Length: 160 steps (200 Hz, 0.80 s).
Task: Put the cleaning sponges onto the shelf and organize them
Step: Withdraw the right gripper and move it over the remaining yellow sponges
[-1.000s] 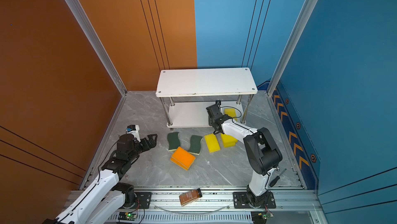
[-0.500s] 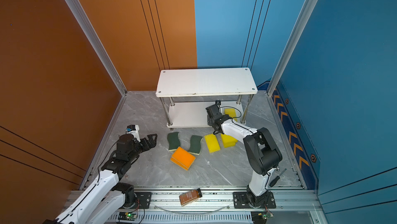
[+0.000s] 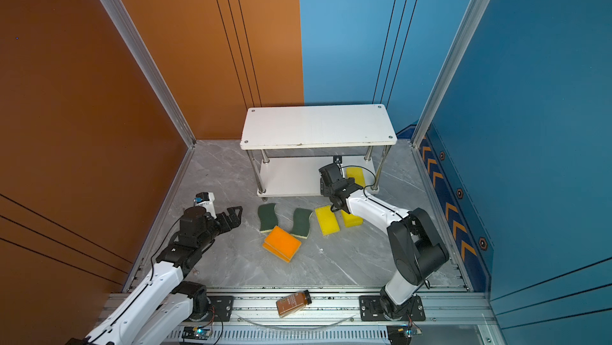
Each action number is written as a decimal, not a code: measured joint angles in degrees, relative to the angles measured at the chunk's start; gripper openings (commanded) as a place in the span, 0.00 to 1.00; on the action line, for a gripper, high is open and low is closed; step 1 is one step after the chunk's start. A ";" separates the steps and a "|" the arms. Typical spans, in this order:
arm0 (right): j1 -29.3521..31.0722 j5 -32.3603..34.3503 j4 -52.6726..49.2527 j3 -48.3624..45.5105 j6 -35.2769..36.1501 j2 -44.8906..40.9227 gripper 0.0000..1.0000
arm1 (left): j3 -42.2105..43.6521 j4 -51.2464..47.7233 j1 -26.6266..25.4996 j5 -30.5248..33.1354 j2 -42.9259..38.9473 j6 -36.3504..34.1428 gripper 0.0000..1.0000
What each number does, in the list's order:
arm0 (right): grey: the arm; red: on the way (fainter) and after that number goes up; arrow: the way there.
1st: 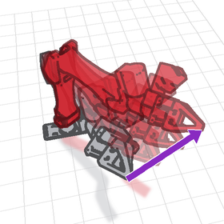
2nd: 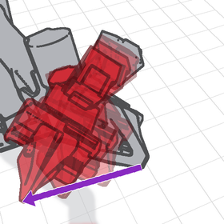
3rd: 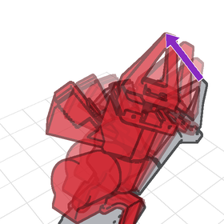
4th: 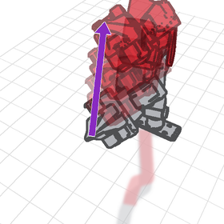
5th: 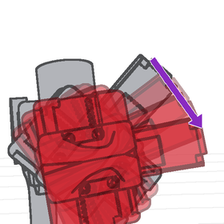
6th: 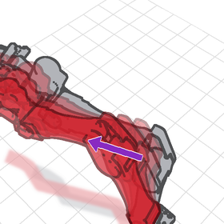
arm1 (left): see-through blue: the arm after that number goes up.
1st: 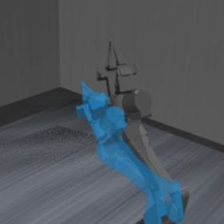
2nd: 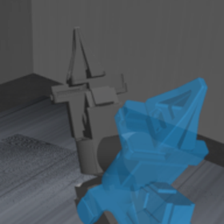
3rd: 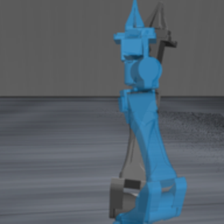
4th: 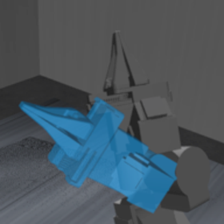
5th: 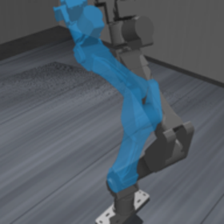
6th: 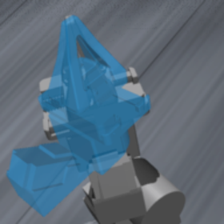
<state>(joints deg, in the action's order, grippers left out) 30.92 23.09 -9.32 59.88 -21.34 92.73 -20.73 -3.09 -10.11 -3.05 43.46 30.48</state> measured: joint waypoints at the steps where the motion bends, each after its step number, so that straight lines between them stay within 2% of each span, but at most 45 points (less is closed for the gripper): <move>1: 0.04 -0.13 0.04 -0.20 0.15 -0.15 0.85 | 0.00 0.00 0.00 0.00 0.00 0.00 0.98; 66: 4.46 -8.37 0.17 -10.91 4.26 -11.15 0.92 | 0.00 0.07 0.00 -0.02 0.28 0.02 0.98; 96: 8.15 -10.64 -2.69 -12.98 4.83 -15.69 1.00 | 0.00 0.20 0.00 -0.02 0.48 0.02 0.98; 160: 13.22 -12.00 -6.21 -15.30 2.16 -15.82 1.00 | 0.00 1.53 0.00 -0.09 1.64 0.46 0.98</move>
<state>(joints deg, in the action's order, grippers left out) 44.14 11.09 -15.53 44.58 -19.18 76.90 -20.73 -1.56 -10.11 -3.14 45.10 30.94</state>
